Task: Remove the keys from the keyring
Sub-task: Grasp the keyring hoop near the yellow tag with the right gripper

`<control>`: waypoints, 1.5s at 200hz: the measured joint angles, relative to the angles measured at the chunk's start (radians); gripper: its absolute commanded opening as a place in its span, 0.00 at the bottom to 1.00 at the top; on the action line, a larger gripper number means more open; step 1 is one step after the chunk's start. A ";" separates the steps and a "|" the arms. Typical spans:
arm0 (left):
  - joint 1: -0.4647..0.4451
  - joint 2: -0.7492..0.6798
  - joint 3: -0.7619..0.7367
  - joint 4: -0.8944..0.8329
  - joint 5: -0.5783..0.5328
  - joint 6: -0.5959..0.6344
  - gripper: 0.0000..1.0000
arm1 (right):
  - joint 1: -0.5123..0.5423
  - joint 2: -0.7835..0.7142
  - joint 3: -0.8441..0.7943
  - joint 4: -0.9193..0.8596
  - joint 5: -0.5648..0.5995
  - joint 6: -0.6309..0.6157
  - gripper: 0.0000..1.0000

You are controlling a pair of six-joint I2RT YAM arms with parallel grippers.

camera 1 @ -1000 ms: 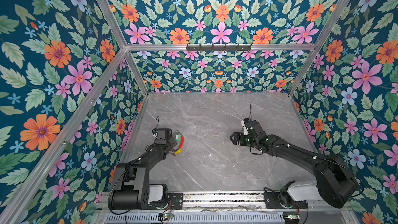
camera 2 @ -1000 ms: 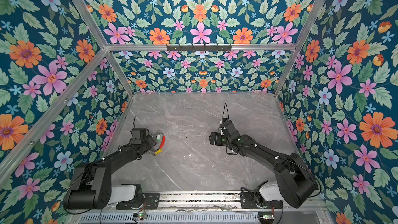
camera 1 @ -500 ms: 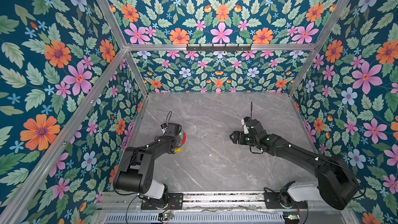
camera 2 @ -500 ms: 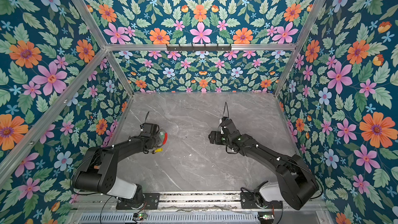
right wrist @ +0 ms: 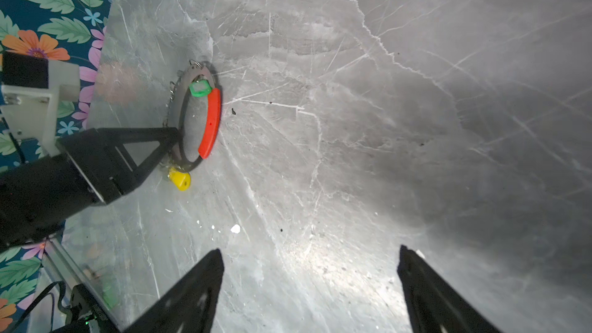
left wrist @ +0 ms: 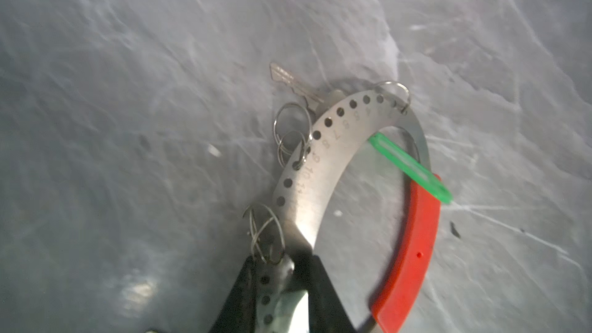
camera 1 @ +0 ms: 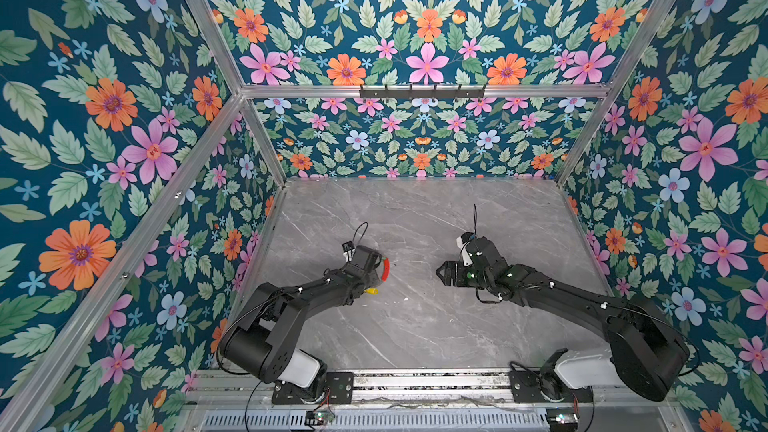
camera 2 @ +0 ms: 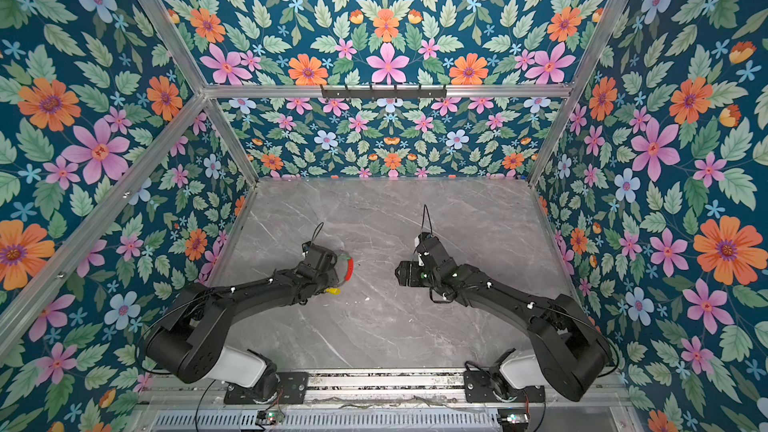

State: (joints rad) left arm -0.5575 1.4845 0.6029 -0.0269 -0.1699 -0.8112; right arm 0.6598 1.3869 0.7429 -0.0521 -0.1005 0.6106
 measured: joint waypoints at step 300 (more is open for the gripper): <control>-0.232 -0.688 -0.130 -0.265 -0.303 -0.113 0.90 | 0.369 0.546 0.474 -0.151 0.286 0.406 0.32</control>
State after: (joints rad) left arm -0.7891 0.7967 0.4732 -0.2920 -0.4725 -0.9237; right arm 1.0290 1.9331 1.2171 -0.2031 0.1856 1.0168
